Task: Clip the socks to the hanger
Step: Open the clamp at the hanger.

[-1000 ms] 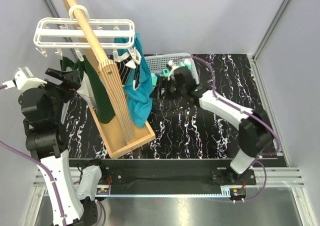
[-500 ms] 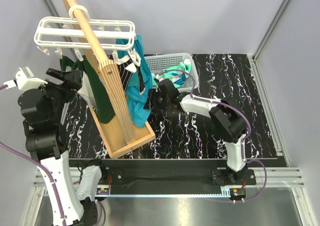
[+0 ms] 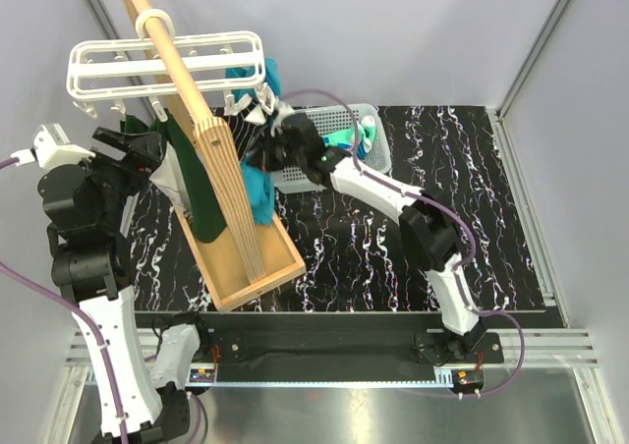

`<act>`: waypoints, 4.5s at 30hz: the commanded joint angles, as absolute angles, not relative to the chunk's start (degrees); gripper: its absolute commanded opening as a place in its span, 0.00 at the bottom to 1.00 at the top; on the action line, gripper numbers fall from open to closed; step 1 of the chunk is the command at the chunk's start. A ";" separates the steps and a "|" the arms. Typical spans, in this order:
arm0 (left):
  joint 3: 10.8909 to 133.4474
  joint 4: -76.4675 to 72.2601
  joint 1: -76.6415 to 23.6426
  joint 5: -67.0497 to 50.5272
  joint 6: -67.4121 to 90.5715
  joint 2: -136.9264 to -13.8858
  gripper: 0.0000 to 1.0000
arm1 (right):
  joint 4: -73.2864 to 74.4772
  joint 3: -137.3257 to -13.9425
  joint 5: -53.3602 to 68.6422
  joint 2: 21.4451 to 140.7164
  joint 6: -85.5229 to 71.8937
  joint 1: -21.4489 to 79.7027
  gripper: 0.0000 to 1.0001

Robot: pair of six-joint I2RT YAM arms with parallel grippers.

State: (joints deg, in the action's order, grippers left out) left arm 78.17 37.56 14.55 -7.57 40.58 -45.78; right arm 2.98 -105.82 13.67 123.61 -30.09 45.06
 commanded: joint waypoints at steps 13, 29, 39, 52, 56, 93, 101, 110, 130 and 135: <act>79.38 31.48 14.24 -10.27 39.02 -48.78 0.72 | 8.44 -143.54 12.57 146.88 -26.90 35.95 0.49; 75.50 25.40 14.24 -18.11 43.59 -45.18 0.65 | 22.06 -108.84 1.94 107.27 -19.60 35.51 1.00; 78.57 29.79 14.06 -23.46 41.93 -51.23 0.65 | 11.09 -82.29 10.80 84.91 -18.29 40.06 0.70; 79.37 33.14 14.15 -21.00 40.34 -49.31 0.64 | -14.06 -86.82 18.00 89.71 -17.31 48.78 0.20; 79.28 32.79 14.15 -22.06 41.04 -49.83 0.64 | -15.99 -94.37 21.09 95.96 -17.32 49.22 0.32; 75.76 27.34 14.15 -25.84 42.89 -50.98 0.64 | -11.43 -129.81 13.18 125.85 -11.51 50.98 0.50; 75.59 27.07 14.15 -26.45 43.33 -50.98 0.64 | -11.08 -134.03 12.83 128.14 -12.30 51.06 0.53; 75.94 26.81 14.15 -27.16 43.68 -51.33 0.64 | -10.28 -137.37 14.24 130.52 -13.54 50.98 0.50; 76.38 24.17 13.89 -30.50 44.56 -53.35 0.63 | -11.61 -133.77 11.95 127.44 -16.00 50.98 0.00; 77.78 21.45 13.01 -31.82 44.39 -55.45 0.64 | -4.15 -133.06 12.83 124.20 -14.77 51.06 0.00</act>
